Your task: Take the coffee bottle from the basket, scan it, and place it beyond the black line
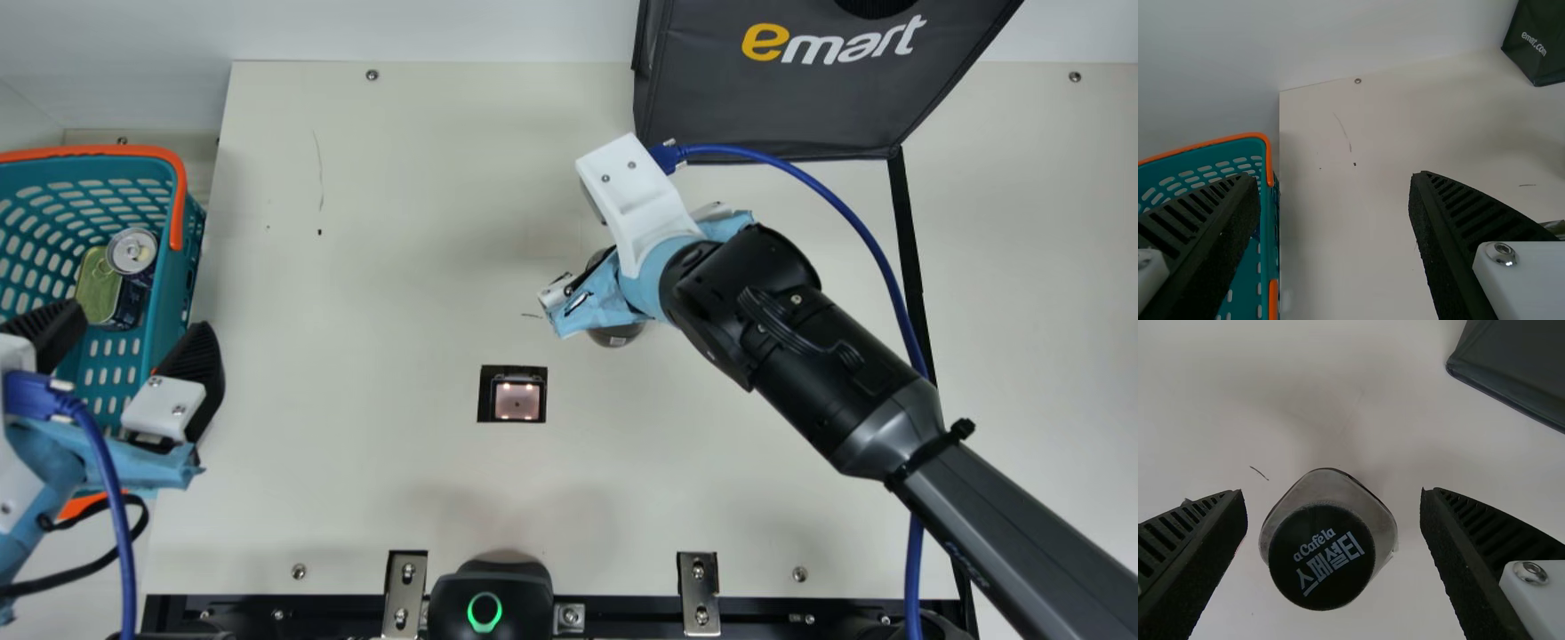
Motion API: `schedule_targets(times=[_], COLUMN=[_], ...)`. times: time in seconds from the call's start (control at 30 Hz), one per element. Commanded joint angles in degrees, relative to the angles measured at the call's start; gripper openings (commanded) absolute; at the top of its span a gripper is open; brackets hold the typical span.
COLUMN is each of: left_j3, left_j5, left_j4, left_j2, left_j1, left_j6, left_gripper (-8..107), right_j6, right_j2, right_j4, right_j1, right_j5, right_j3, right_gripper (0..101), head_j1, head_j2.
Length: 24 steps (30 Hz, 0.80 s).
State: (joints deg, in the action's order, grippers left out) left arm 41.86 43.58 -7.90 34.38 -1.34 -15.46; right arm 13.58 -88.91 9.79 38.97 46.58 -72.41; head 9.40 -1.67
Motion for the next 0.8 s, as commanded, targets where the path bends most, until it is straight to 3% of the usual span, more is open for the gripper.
schedule_targets(times=[0.0,0.4,0.77], left_j3=[0.00,0.00,0.00], left_j5=[0.00,0.00,0.00], left_j4=[0.00,0.00,0.00], left_j2=[0.00,0.00,0.00], left_j1=[0.00,0.00,0.00], left_j6=[0.00,0.00,0.00], left_gripper=[90,90,90], right_j6=[-0.15,-0.70,-2.02], right_j2=[-0.04,0.32,0.89], right_j4=[0.02,-0.64,-1.43], right_j1=[-0.13,-0.89,-1.52], right_j5=[-0.09,-0.30,0.18], right_j3=[0.13,0.71,0.43], right_gripper=[78,0,0], head_j1=[-1.48,-1.48,-1.48], head_j2=[0.09,0.09,0.09])
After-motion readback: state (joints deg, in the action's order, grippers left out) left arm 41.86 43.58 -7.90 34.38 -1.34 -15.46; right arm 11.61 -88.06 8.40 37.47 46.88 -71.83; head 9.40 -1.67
